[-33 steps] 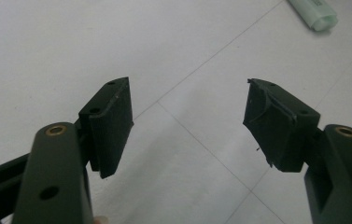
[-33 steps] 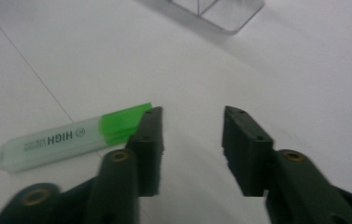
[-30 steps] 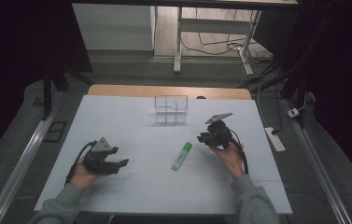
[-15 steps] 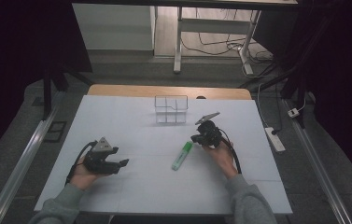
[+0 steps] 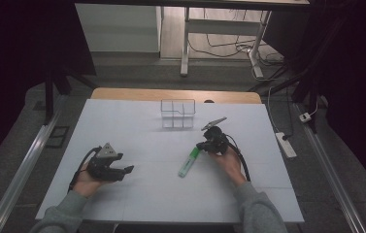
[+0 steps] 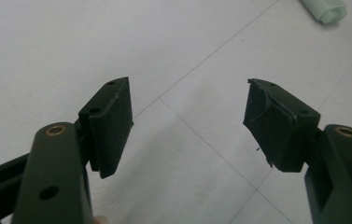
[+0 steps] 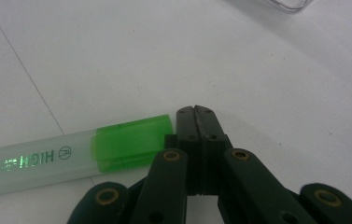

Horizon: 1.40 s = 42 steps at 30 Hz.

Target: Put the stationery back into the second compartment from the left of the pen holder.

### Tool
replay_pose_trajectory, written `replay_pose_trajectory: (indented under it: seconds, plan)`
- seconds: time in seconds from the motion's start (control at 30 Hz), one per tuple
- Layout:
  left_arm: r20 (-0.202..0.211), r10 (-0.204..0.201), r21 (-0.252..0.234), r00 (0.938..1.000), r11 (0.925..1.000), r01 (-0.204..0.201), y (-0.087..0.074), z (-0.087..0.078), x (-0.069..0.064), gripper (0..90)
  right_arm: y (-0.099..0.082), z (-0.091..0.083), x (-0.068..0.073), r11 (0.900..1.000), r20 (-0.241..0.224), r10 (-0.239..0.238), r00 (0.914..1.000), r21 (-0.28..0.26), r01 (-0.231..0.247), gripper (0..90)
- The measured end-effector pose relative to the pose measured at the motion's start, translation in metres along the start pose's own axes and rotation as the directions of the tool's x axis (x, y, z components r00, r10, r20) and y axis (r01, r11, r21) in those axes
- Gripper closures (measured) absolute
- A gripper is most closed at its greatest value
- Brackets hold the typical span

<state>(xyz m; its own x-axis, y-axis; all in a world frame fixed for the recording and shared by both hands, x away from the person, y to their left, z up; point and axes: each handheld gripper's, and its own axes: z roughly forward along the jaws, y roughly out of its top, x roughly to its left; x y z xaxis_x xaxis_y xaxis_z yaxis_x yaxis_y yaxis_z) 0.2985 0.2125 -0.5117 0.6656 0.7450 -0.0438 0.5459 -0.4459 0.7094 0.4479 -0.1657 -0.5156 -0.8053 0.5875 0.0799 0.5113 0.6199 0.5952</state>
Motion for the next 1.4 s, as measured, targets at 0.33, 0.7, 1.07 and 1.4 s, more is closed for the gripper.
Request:
replay_pose_trajectory:
  seconds: [0.33,0.7,1.07,1.4]
  plan:
    - [-0.001,0.007,-0.002,1.0000,1.0000,-0.007,0.000,-0.001,-0.001,32.2,0.000,0.001,0.019,0.9990,-0.039,-0.034,0.9986,0.028,0.035,89.1]
    - [-0.003,0.015,0.002,0.9999,0.9999,-0.015,0.001,0.001,-0.002,31.9,-0.002,0.000,0.040,0.9975,-0.082,-0.057,0.9950,0.037,0.060,89.1]
    - [-0.001,0.021,0.007,0.9998,0.9997,-0.021,0.001,0.002,-0.003,31.9,-0.003,0.000,0.050,0.9969,-0.097,-0.067,0.9931,0.034,0.070,89.0]
    - [-0.004,0.009,-0.011,0.9999,0.9999,-0.009,0.002,-0.002,-0.003,31.9,-0.018,-0.034,0.046,0.9983,0.001,-0.041,0.9992,-0.041,0.041,89.0]
